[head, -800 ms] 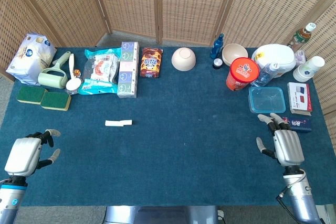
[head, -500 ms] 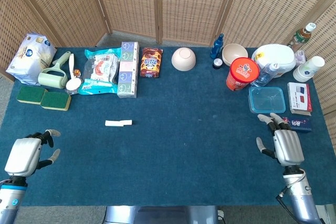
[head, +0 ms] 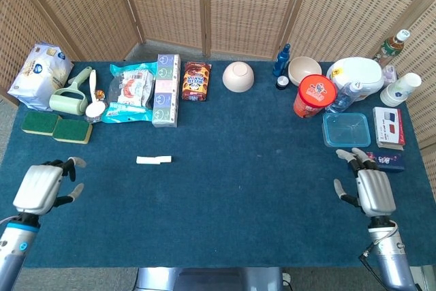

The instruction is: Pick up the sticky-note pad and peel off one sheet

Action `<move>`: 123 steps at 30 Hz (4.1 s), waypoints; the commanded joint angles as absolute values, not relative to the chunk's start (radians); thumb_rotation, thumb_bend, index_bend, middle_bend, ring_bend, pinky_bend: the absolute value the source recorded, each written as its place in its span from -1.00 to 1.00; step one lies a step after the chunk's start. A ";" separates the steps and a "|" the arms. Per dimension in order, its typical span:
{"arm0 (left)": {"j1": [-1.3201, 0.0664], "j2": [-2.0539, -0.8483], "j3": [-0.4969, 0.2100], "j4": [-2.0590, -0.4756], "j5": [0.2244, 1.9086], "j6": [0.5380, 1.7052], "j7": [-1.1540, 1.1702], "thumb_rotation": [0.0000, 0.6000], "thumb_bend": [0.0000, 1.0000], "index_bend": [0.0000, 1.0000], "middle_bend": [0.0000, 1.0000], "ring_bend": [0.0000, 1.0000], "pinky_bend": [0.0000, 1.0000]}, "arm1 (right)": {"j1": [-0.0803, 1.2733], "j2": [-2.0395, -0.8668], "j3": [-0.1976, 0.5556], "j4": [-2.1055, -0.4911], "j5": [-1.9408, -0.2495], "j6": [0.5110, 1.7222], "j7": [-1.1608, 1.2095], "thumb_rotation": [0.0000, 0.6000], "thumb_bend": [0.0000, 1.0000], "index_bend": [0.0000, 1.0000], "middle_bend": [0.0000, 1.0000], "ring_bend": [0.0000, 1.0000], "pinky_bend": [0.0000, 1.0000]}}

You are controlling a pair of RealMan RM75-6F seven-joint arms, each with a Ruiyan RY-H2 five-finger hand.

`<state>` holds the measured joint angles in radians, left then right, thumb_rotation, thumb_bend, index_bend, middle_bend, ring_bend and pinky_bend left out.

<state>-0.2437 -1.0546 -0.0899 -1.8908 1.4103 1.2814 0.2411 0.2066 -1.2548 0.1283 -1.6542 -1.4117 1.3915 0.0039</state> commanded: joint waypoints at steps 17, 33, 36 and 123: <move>-0.618 -1.174 -0.208 -1.659 1.236 0.845 0.264 1.00 -0.44 -0.23 1.00 0.99 1.00 | 0.208 -1.263 0.137 -1.641 -1.389 1.379 0.008 1.00 -0.15 -0.63 -0.38 -0.73 -0.51; -0.705 -1.319 -0.184 -1.591 0.998 0.884 0.486 1.00 -0.47 -0.08 1.00 1.00 1.00 | 0.212 -1.261 0.144 -1.628 -1.383 1.372 0.026 1.00 -0.15 -0.64 -0.38 -0.73 -0.51; -0.713 -1.336 -0.173 -1.570 0.962 0.881 0.502 1.00 -0.47 -0.10 1.00 1.00 1.00 | 0.212 -1.261 0.143 -1.628 -1.384 1.372 0.028 1.00 -0.15 -0.64 -0.38 -0.73 -0.51; -0.815 -1.514 -0.092 -1.366 0.833 0.849 0.515 1.00 -0.36 0.23 1.00 1.00 1.00 | 0.160 -1.249 0.137 -1.619 -1.367 1.399 0.069 1.00 -0.15 -0.70 -0.38 -0.73 -0.51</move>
<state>-0.8158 -1.5146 -0.0908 -1.3655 0.8308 0.8468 0.5173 0.1597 -1.2495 0.1367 -1.6191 -1.3671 1.3988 0.0692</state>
